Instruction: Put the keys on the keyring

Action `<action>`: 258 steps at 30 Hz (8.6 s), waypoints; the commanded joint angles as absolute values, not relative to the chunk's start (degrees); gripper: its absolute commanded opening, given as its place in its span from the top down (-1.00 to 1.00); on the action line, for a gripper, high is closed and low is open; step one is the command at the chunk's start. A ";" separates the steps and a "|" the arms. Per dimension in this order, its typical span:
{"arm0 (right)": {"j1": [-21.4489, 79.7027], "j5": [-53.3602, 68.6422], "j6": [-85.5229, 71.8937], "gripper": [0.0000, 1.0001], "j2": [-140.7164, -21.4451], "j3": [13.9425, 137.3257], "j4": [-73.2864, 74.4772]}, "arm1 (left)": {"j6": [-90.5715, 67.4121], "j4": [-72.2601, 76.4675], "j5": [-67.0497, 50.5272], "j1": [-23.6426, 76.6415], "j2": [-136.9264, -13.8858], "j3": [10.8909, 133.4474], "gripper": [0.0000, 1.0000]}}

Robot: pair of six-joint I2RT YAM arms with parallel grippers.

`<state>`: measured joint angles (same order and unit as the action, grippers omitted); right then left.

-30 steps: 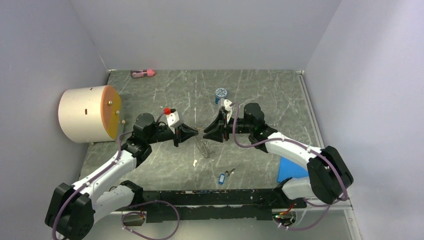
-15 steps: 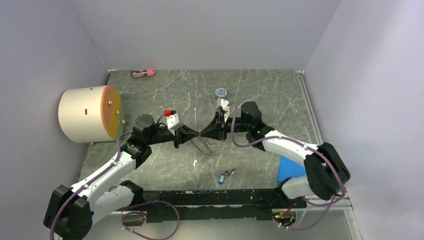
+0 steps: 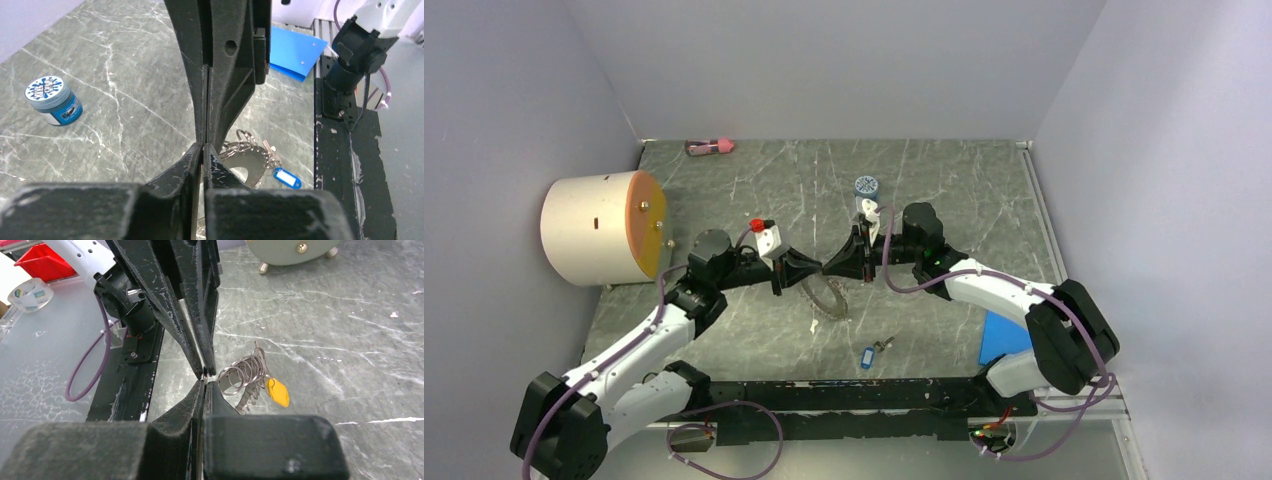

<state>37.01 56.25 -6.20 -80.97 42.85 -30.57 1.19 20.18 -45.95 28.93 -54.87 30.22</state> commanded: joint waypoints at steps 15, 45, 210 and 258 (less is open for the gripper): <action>37.47 53.60 -11.84 1.00 -76.14 33.00 -59.62 | -13.37 28.52 -37.11 29.35 -44.00 23.38 -0.14; 38.15 62.92 2.60 1.00 -71.78 27.74 -67.87 | 2.88 49.29 -46.88 34.66 -50.07 17.77 0.26; 40.41 47.99 -24.21 1.00 -82.22 36.45 -85.08 | -15.33 46.37 -53.62 24.96 -50.45 27.66 0.27; 39.84 43.77 -18.03 -0.20 -77.73 32.79 -73.91 | 7.77 -4.55 -52.38 25.05 -48.11 44.50 0.95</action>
<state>40.21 46.41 -22.09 -81.89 33.58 -78.17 -3.16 12.53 -52.62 24.80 -48.73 36.97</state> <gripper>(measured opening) 0.536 0.035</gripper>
